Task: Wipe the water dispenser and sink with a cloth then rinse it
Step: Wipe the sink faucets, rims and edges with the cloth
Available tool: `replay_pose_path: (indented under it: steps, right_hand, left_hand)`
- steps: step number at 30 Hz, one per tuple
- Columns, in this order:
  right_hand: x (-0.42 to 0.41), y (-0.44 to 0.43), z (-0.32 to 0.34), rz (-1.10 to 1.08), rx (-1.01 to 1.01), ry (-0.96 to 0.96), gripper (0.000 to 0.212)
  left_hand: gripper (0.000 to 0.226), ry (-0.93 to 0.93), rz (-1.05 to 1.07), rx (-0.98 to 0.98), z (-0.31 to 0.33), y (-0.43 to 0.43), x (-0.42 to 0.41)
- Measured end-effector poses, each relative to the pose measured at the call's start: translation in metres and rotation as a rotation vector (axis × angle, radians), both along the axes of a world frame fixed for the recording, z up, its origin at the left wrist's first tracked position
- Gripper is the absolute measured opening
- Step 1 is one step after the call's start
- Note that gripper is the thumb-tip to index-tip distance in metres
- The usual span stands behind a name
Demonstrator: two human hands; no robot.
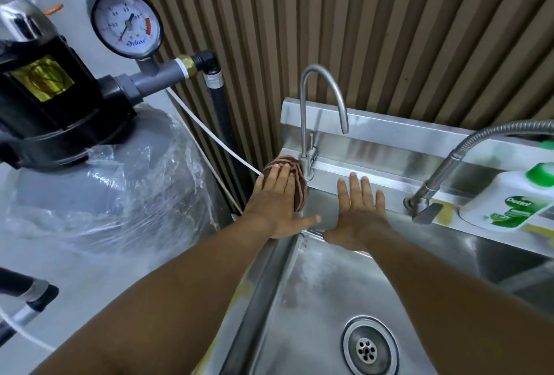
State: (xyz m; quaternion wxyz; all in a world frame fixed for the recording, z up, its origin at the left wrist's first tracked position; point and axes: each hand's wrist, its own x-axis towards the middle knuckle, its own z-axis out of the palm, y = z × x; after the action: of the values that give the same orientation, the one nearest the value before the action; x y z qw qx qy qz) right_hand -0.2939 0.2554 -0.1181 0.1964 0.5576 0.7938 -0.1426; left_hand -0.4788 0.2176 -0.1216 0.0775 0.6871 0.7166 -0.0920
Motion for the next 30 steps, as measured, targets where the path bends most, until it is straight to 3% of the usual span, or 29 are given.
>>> replay_pose_path:
  steps: [13, 24, 30]
  right_hand:
    - [0.002, -0.004, -0.001, 0.008, 0.028, 0.024, 0.113]
    - [0.002, -0.001, -0.004, 0.003, 0.019, 0.012, 0.114]
    - [0.003, -0.001, -0.006, 0.008, 0.016, 0.013, 0.113]
  left_hand:
    - [0.103, -0.026, -0.064, -0.028, 0.004, -0.117, -0.004]
    - [0.113, -0.071, 0.035, -0.049, 0.007, -0.016, -0.001]
    - [0.131, -0.072, 0.082, -0.094, 0.016, 0.025, 0.001]
